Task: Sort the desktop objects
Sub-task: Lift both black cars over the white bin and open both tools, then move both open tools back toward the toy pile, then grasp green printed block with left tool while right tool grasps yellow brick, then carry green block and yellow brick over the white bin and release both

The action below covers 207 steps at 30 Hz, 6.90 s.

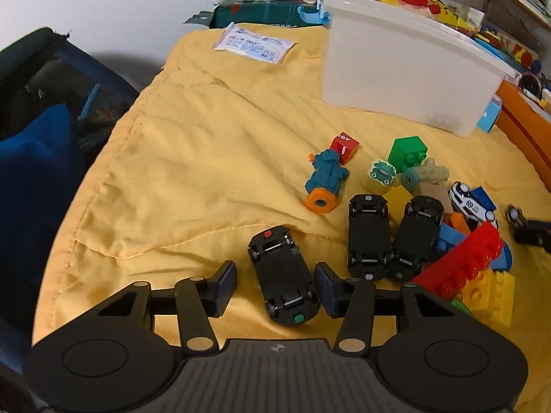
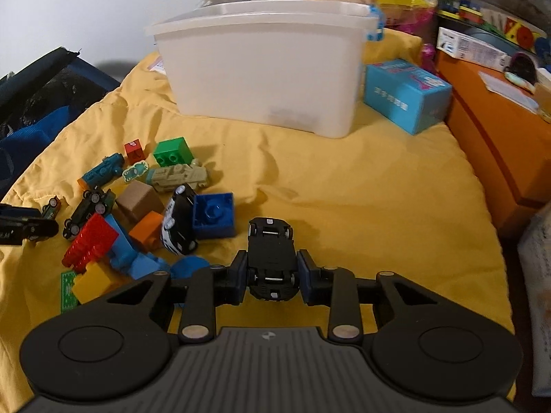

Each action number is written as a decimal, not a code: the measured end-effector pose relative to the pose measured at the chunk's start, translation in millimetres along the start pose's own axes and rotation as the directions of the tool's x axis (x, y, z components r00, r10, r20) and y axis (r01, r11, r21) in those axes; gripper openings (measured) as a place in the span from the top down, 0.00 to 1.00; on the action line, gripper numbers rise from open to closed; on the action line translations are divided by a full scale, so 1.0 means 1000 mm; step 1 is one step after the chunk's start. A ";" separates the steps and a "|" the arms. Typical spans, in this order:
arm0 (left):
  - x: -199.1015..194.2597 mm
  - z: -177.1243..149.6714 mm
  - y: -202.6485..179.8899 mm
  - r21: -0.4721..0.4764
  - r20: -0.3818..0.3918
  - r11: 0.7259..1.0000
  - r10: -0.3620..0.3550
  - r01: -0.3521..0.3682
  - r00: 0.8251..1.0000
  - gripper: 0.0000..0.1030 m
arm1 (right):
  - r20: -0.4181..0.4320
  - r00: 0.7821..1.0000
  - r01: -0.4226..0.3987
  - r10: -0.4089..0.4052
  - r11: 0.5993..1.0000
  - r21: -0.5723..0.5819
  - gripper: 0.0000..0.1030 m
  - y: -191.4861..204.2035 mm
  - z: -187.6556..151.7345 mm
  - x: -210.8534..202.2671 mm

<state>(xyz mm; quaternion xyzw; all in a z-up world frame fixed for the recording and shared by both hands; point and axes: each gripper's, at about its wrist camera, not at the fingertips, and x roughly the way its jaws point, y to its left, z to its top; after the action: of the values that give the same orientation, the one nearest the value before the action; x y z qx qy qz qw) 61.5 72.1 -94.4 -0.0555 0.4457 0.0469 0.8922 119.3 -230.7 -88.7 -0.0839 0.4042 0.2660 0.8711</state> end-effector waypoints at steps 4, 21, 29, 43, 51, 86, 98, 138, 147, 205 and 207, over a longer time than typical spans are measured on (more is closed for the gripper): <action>0.000 0.002 -0.004 0.018 0.016 1.000 -0.020 0.019 1.000 0.65 | 0.005 1.000 0.006 -0.006 1.000 -0.005 0.68 0.000 -0.005 -0.007; -0.080 0.065 -0.051 0.110 0.273 0.990 -0.116 0.088 0.955 0.66 | 0.206 0.979 -0.013 0.003 0.999 0.048 0.68 -0.001 0.036 -0.065; -0.101 0.119 -0.070 0.137 0.332 0.983 -0.163 0.124 0.929 0.66 | 0.287 0.958 -0.042 0.016 0.995 0.085 0.68 -0.010 0.084 -0.084; -0.072 0.225 -0.095 0.155 0.294 0.980 -0.169 0.128 0.941 0.66 | 0.283 0.959 -0.031 0.008 0.997 0.075 0.68 -0.034 0.194 -0.068; -0.035 0.263 -0.104 0.156 0.212 0.980 -0.152 0.120 0.965 0.66 | 0.202 0.979 0.001 -0.010 0.999 0.044 0.68 -0.039 0.228 -0.031; -0.029 0.117 -0.073 0.183 0.151 0.975 -0.157 0.128 0.976 0.43 | 0.094 0.992 -0.080 0.083 0.996 -0.037 0.35 -0.009 0.109 -0.024; -0.055 -0.027 -0.062 0.192 0.025 0.960 -0.214 0.205 0.977 0.43 | -0.022 0.986 -0.167 0.166 0.964 -0.209 0.36 0.054 -0.029 -0.037; -0.027 -0.055 -0.063 0.297 0.031 0.929 -0.242 0.222 0.970 0.55 | -0.064 0.984 -0.176 0.165 0.946 -0.273 0.26 0.035 -0.054 -0.031; -0.026 -0.055 -0.065 0.291 0.032 0.931 -0.239 0.220 0.970 0.55 | -0.043 0.983 -0.184 0.179 0.945 -0.269 0.29 0.053 -0.043 -0.022; -0.028 0.276 -0.117 0.163 0.162 0.977 -0.165 0.138 0.973 0.56 | 0.173 0.984 -0.054 0.046 0.998 0.041 0.47 -0.030 0.245 -0.025; -0.022 0.282 -0.121 0.174 0.151 0.976 -0.159 0.132 0.976 0.56 | 0.153 0.987 -0.052 0.045 0.998 0.040 0.47 -0.030 0.250 -0.017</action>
<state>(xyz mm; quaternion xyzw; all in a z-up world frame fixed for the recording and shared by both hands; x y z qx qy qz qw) 287.3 -8.6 98.2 -0.0108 0.3679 -0.0510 0.9284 291.0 -172.6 86.3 -0.0342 0.3444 0.2838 0.8942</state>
